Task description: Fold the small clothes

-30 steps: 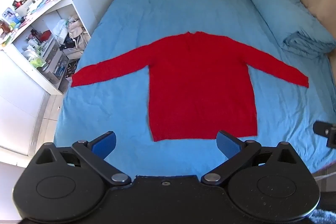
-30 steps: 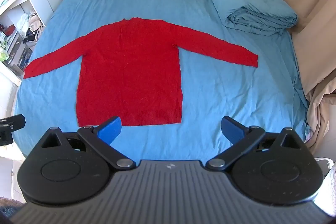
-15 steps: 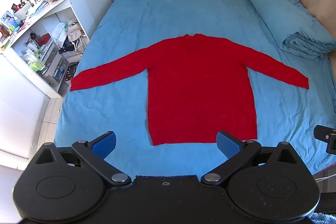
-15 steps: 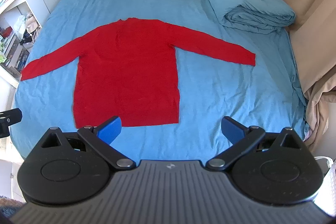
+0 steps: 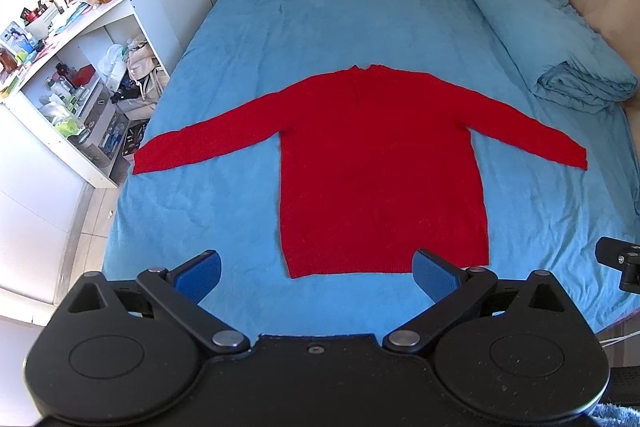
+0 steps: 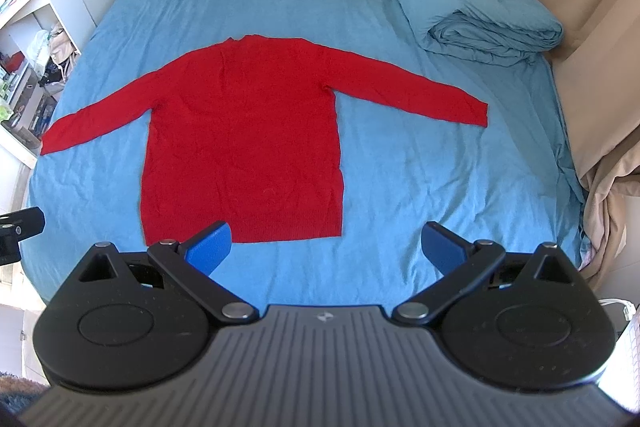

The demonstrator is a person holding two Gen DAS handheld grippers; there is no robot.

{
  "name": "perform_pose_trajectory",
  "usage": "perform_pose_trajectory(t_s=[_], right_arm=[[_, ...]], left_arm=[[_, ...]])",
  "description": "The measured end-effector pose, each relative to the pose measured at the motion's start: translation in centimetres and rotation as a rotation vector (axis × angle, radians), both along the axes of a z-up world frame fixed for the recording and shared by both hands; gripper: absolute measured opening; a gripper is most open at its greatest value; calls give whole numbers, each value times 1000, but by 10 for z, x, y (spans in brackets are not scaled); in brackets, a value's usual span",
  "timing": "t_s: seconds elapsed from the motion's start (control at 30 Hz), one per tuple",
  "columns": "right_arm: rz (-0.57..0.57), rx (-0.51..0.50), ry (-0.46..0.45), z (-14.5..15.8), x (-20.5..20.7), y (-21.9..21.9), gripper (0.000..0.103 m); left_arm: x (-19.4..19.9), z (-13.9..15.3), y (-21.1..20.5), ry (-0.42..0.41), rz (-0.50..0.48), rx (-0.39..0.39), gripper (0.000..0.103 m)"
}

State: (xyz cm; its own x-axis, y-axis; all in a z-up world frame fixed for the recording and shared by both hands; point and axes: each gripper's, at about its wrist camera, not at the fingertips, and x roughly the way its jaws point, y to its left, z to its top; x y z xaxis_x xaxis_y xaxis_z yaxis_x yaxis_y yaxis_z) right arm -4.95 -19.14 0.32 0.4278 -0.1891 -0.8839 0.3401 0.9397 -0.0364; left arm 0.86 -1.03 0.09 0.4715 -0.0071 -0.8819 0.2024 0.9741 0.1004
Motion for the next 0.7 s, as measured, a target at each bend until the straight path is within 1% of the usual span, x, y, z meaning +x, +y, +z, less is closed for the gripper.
perform_pose_trajectory(t_s=[0.7], right_arm=[[1, 19, 0, 0, 2, -4, 103]], left_arm=[[-3, 1, 2, -6, 5, 1, 103]])
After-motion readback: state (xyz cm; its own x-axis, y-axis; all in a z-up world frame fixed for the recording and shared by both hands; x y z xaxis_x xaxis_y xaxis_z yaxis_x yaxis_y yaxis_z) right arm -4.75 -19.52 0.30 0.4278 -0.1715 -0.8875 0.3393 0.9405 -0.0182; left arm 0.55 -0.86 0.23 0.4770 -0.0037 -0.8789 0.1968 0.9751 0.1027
